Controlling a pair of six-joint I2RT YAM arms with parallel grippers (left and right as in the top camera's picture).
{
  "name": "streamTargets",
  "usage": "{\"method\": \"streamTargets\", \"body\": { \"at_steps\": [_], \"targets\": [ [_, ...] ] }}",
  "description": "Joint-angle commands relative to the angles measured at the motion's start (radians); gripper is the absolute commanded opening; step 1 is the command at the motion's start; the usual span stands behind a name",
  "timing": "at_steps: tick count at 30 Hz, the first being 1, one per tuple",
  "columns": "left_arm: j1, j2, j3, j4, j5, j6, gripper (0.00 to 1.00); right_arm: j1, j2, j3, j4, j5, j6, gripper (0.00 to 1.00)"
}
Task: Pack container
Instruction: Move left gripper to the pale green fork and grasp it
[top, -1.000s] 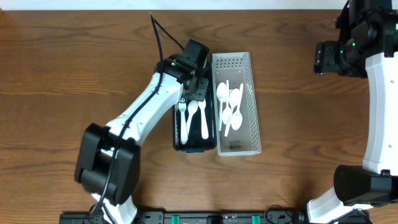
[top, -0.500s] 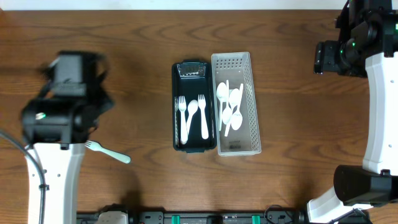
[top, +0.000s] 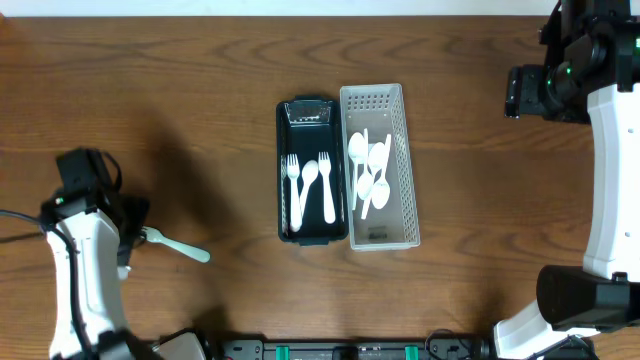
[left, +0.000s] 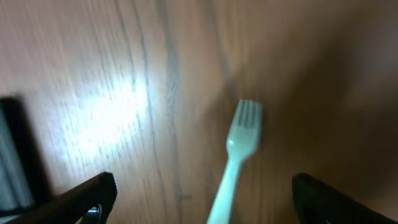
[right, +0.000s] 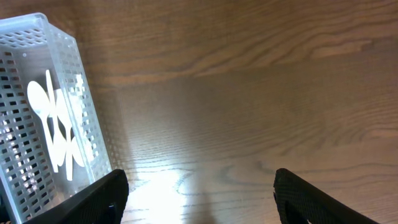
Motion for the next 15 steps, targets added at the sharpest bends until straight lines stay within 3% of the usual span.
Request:
{"method": "streamTargets", "body": {
  "at_steps": [1, 9, 15],
  "targets": [
    [0.035, 0.061, -0.057, 0.047, 0.075, -0.018, 0.92, -0.003, 0.001, 0.000, -0.001, 0.014, -0.010, 0.78],
    [0.037, 0.254, -0.065, 0.169, 0.126, 0.034, 0.92, -0.003, 0.001, 0.000, -0.002, 0.014, -0.010, 0.78],
    [0.037, 0.332, -0.065, 0.269, 0.134, 0.158, 0.90, -0.003, 0.001, 0.000, -0.002, 0.013, -0.009, 0.77]
  ]
}}
